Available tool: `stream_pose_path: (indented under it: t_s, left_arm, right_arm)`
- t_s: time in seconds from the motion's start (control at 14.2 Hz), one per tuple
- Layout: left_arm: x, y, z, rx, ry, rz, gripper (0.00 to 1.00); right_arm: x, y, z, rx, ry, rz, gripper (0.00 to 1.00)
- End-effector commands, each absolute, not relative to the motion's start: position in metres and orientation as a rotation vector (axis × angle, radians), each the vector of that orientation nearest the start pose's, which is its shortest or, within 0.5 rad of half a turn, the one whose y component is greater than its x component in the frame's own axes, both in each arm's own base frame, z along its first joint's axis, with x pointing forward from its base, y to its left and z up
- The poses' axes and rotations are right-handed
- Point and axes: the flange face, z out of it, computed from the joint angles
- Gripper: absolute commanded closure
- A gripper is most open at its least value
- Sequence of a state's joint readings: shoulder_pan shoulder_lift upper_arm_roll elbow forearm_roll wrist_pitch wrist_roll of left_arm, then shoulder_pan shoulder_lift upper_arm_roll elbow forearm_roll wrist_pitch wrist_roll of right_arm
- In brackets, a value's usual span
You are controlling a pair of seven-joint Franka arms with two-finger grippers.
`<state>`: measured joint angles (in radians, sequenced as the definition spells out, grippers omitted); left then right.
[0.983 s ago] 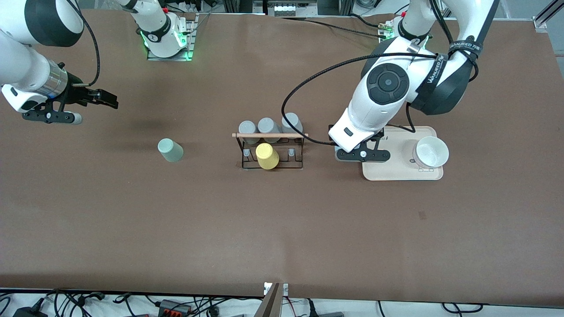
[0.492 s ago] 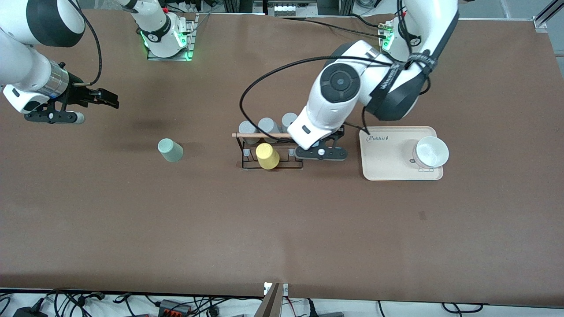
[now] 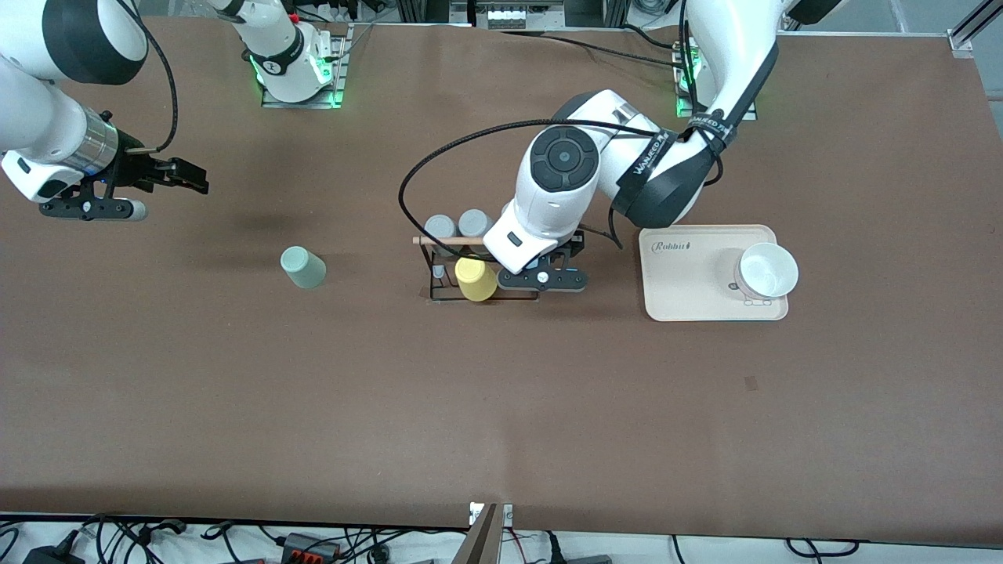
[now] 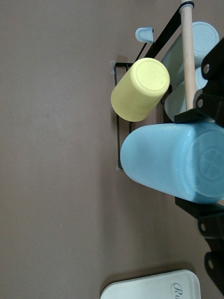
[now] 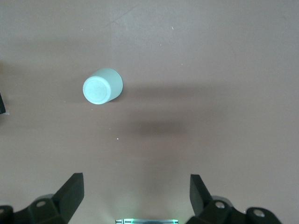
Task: Hang scattered cups on rack with three cups
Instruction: 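Hang the blue cup with the left gripper while the right gripper reaches the teal cup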
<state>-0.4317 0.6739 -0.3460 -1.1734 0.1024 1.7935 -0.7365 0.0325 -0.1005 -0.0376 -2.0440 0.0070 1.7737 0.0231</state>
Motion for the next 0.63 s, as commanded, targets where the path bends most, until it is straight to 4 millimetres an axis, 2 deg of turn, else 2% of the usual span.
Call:
stream_pose_path:
  t_s: [0.0, 0.07, 0.21, 0.35, 0.49, 0.56]
  left_arm:
    - [0.578, -0.464, 0.404, -3.192, -0.003, 0.102, 0.89]
    - [0.575, -0.470, 0.401, -3.190, 0.017, 0.076, 0.89]
    - [0.571, -0.475, 0.383, -3.177, 0.045, 0.056, 0.89]
    - [0.571, -0.476, 0.377, -3.183, 0.060, 0.032, 0.89]
    - [0.568, -0.476, 0.371, -3.174, 0.071, 0.050, 0.89]
    - [0.567, -0.476, 0.368, -3.170, 0.075, 0.057, 0.89]
  right_arm:
    - [0.508, -0.004, 0.459, -3.130, 0.008, 0.226, 0.00]
    - [0.513, -0.002, 0.452, -3.133, 0.001, 0.205, 0.00]
    - [0.518, -0.001, 0.429, -3.136, -0.001, 0.166, 0.00]
    - [0.520, 0.005, 0.408, -3.140, -0.016, 0.121, 0.00]
    - [0.525, 0.028, 0.397, -3.141, -0.070, 0.092, 0.00]
    - [0.527, 0.033, 0.393, -3.142, -0.072, 0.082, 0.00]
